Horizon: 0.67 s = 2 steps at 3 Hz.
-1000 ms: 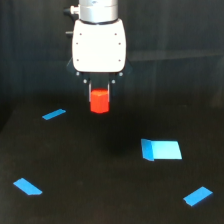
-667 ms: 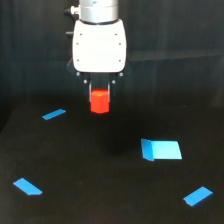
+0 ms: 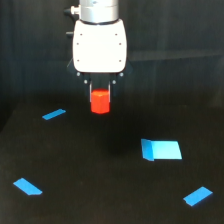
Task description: Pick up the red object from the table
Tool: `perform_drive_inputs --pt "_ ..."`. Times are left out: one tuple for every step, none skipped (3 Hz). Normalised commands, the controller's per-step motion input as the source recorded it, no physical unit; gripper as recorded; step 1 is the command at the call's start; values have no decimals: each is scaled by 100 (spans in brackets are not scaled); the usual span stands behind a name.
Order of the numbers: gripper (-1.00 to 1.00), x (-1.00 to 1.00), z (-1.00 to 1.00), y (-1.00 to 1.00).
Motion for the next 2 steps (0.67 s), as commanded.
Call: perform_drive_inputs --pt "-100 -4 -1 -3" --pt "-100 -11 12 1"
